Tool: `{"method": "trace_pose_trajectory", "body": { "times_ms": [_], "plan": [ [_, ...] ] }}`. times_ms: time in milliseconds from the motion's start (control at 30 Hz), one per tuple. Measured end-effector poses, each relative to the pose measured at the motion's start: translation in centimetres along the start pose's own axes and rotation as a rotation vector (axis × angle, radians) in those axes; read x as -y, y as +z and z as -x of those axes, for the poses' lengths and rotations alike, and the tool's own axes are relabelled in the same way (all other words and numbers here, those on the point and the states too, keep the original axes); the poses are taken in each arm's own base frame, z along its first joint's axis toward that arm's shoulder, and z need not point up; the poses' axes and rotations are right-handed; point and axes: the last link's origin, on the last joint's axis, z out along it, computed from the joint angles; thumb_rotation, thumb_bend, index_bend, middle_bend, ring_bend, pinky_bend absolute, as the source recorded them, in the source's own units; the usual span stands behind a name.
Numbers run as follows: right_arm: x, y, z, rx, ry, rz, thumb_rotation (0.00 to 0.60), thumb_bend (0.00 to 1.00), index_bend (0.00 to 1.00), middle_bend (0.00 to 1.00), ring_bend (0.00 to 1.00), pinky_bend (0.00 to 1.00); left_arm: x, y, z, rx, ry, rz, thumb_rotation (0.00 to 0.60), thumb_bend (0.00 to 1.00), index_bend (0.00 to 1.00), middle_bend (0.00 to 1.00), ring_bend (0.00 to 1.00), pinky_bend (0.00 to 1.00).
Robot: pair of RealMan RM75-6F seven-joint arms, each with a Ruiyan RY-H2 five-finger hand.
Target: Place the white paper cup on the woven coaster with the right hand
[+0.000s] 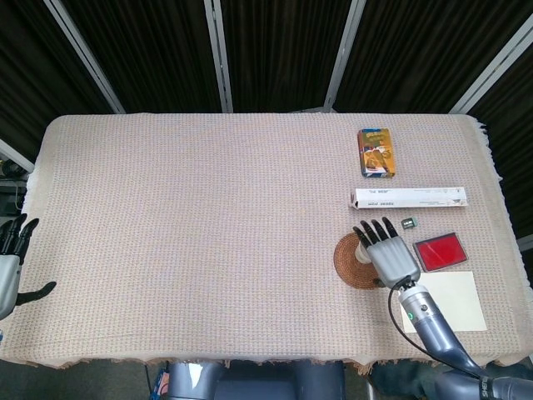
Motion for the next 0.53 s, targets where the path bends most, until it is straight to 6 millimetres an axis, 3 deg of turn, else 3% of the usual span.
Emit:
{"method": "trace_pose_trajectory", "body": {
  "times_ms": [300, 533],
  "plan": [
    [-2.2, -5.8, -2.1, -0.234, 0.119, 0.057, 0.600, 0.00, 0.00, 0.00, 0.00, 0.00, 0.1, -0.1, -0.2, -0.005, -0.019, 0.020, 0.600, 0.00, 0.00, 0.00, 0.00, 0.00],
    [-4.4, -9.7, -0.9, -0.339, 0.179, 0.124, 0.600, 0.00, 0.00, 0.00, 0.00, 0.00, 0.3, -0.6, -0.4, -0.010, -0.029, 0.033, 0.600, 0.00, 0.00, 0.00, 0.00, 0.00]
  ]
}}
